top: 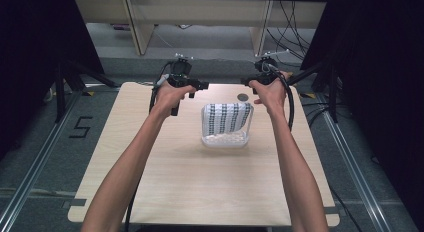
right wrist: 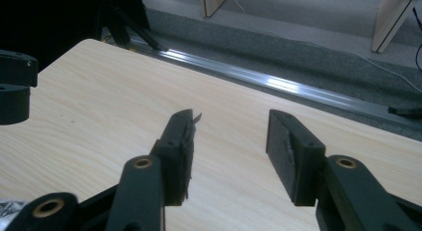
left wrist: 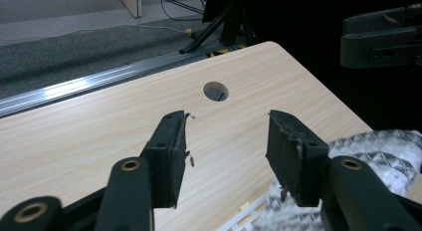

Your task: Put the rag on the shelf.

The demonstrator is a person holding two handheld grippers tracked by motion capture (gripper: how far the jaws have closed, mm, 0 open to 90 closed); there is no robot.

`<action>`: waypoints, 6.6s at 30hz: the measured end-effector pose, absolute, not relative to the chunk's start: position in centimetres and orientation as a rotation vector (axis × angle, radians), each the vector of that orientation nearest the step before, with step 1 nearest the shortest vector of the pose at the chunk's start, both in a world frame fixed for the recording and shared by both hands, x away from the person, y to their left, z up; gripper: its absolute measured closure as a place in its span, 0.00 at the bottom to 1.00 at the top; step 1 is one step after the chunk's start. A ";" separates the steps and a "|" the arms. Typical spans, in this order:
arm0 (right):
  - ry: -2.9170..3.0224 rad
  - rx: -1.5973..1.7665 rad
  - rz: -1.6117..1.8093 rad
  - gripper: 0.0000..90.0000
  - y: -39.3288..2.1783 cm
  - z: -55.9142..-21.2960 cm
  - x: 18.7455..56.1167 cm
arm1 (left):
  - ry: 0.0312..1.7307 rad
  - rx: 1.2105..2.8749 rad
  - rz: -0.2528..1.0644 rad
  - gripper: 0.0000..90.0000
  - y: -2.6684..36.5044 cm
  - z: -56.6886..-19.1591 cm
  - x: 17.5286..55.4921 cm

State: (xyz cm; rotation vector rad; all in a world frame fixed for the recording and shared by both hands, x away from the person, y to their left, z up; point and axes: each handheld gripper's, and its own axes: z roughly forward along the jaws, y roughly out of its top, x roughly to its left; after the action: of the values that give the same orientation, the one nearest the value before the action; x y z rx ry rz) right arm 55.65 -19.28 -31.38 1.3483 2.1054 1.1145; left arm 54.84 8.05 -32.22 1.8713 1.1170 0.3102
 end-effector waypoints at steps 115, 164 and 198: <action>2.262 1.045 1.336 0.33 -21.7 -36.6 36.4 | 0.872 1.910 0.311 0.20 12.8 -37.7 35.6; 2.350 1.093 1.347 0.31 -22.2 -43.7 32.5 | 0.887 1.966 0.273 0.18 14.6 -45.3 31.5; 2.431 1.079 1.167 0.24 -23.5 -47.6 28.9 | 0.882 2.086 0.290 0.18 16.2 -48.8 28.1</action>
State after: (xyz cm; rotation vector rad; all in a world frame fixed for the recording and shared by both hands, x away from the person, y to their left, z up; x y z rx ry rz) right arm 28.95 -23.50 -47.63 1.0788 2.4309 1.1674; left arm 28.10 16.21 -48.84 2.0865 0.8824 0.2895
